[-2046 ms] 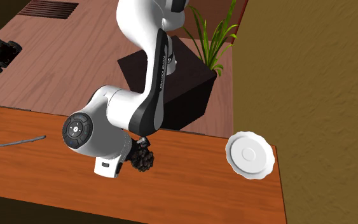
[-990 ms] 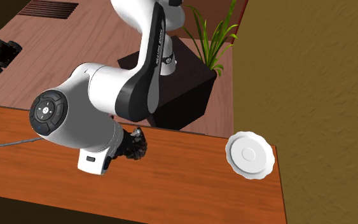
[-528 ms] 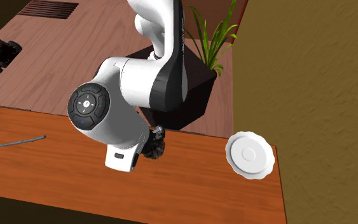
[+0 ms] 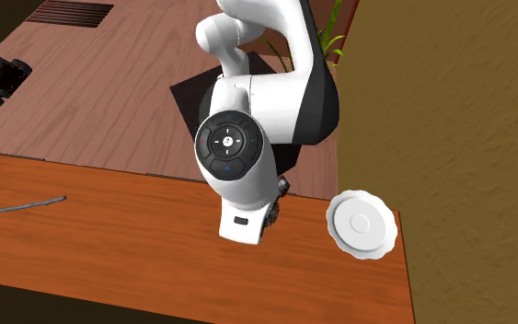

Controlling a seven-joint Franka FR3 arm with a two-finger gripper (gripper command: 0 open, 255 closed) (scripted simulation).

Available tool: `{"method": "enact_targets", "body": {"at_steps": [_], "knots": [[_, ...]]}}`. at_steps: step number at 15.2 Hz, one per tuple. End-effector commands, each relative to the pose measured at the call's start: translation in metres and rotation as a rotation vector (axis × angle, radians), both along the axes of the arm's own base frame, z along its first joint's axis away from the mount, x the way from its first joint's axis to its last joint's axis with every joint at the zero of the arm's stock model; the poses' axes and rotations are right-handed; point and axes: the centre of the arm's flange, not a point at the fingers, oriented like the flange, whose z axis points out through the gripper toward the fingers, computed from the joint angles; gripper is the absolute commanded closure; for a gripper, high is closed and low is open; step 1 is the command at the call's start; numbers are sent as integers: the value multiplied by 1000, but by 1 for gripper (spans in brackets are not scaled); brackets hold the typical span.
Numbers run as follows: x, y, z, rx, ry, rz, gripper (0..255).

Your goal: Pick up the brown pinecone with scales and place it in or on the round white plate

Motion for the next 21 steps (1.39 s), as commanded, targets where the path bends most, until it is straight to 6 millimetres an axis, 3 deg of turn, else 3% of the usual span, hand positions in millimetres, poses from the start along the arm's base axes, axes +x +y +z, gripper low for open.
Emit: {"method": "enact_targets", "body": {"at_steps": [1,21], "knots": [[12,24,3,0,-1,-1,255],[145,252,23,0,-1,-1,255]]}}
